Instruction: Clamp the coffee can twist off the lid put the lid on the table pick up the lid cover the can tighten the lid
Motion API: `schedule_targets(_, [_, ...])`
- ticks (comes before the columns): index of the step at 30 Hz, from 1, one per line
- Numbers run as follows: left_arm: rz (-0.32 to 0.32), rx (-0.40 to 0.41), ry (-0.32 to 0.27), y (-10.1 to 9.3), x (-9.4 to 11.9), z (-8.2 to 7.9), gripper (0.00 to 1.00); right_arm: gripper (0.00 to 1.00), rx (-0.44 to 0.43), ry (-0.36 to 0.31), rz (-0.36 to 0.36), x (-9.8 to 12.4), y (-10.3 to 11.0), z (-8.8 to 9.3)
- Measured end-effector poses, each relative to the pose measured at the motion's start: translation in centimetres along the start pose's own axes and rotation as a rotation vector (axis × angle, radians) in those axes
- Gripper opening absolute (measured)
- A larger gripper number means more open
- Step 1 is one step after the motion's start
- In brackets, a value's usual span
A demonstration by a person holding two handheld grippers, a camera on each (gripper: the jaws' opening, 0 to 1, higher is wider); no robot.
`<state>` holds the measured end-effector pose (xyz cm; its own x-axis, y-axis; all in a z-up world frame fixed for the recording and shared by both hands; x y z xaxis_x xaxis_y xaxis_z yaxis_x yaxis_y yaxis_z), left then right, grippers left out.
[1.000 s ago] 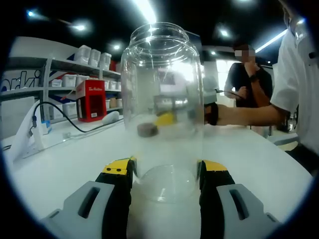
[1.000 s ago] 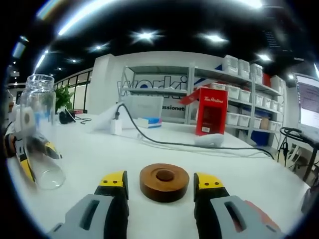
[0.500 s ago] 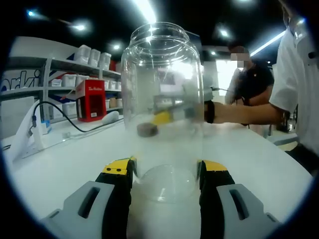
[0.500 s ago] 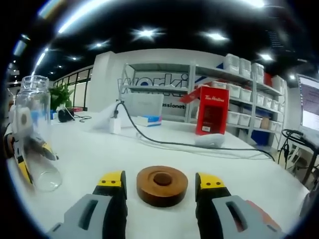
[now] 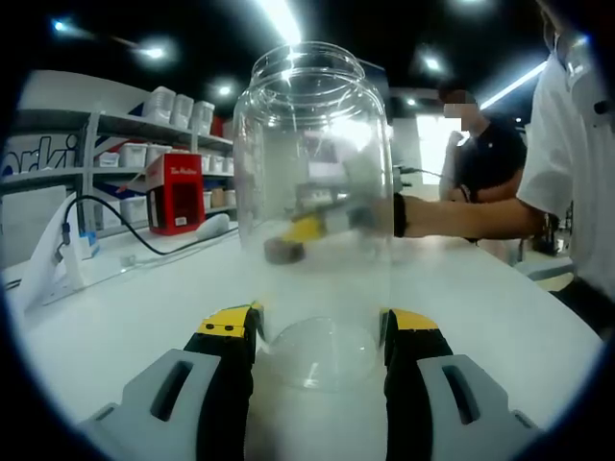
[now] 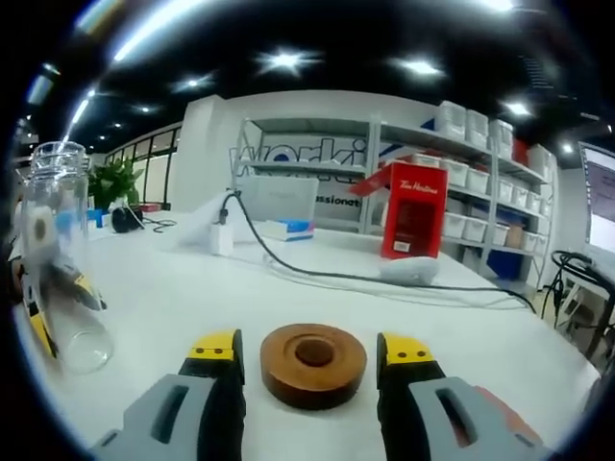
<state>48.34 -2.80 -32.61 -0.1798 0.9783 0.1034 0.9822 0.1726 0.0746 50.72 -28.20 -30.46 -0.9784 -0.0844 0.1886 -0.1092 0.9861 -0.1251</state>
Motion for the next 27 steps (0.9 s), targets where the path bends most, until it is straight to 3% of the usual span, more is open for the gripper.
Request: schedule_targets(27, [-0.002, -0.005, 0.007, 0.0, -0.1, 0.1, 0.45, 0.51, 0.002, 0.046, 0.002, -2.2, -0.3, 1.3])
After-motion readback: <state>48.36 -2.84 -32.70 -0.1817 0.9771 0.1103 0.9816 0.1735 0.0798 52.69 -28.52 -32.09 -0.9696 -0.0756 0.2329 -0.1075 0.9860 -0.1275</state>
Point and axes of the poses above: the point that each gripper's makers call its tool centre point, and the gripper's own axes: x roughly backward along the fingers, y roughly to its left, z roughly out of its underside, the point moved 6 cm from there along x, roughly backward along the fingers
